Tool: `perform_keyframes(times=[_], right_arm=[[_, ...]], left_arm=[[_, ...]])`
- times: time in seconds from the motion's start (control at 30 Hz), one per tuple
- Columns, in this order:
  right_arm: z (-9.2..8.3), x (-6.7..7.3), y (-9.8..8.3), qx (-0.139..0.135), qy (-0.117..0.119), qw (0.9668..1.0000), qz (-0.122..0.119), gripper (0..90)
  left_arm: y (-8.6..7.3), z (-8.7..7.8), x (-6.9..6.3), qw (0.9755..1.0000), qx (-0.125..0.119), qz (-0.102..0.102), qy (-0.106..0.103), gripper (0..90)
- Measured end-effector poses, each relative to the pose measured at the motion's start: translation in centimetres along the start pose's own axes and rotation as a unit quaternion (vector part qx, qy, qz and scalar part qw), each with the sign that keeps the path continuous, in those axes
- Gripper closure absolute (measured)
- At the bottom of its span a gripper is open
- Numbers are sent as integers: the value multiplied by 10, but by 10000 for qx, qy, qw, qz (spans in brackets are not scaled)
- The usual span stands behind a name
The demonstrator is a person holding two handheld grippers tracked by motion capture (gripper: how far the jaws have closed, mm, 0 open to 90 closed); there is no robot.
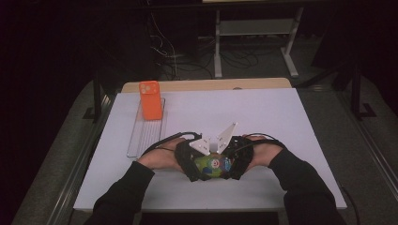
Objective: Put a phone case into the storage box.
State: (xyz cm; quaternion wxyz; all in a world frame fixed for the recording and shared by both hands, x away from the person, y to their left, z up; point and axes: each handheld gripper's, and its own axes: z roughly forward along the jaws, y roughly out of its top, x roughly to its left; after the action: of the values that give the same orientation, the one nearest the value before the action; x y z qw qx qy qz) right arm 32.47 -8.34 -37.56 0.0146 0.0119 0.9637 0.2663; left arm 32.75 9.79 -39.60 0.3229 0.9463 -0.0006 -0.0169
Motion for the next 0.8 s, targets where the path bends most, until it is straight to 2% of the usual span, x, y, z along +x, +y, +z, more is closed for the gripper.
perform_keyframes(times=[0.33,0.5,0.63,0.67,0.73,0.8], right_arm=[[2,0,-1,42,23,10000,-23,148],[1,0,-1,-3,157,9998,75,144],[-3,0,-4,-176,94,9997,132,122],[-5,0,-5,-230,91,9995,205,111],[-9,-2,-8,-360,52,9989,285,93],[-15,-5,-11,-479,-97,9980,403,85]], left_arm=[[-1,3,2,9998,39,-109,-182,146],[-1,1,2,9996,28,-124,-244,153],[-2,-1,2,9995,-45,-194,-231,154],[-2,-2,3,9996,18,-179,-201,154],[-4,-2,4,9995,-10,-272,-155,154],[-7,-2,5,9990,-74,-410,-128,154]])
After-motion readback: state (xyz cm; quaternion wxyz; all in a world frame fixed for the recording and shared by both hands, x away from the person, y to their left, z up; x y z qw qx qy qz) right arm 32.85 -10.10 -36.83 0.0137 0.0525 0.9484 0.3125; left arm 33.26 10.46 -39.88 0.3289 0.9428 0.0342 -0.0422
